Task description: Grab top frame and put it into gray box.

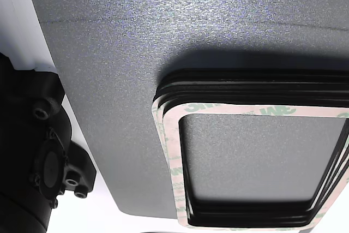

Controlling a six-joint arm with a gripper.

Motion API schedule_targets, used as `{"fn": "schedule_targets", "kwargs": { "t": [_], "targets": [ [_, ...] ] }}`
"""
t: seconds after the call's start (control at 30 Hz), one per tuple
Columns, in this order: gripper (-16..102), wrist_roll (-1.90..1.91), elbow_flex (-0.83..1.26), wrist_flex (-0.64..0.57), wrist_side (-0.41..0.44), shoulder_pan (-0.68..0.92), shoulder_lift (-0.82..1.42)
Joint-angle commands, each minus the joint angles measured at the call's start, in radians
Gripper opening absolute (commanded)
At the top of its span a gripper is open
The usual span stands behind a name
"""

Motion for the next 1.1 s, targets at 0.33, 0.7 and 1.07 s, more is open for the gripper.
{"fn": "schedule_targets", "kwargs": {
  "t": [0.33,0.7,1.07],
  "targets": [
    [100,-0.365,-0.253,0.287,0.198,0.451,-0.244],
    [99,-0.752,-0.364,0.442,0.141,0.756,-0.422],
    [99,-0.905,-0.426,0.518,0.155,0.996,-0.607]
  ]
}}
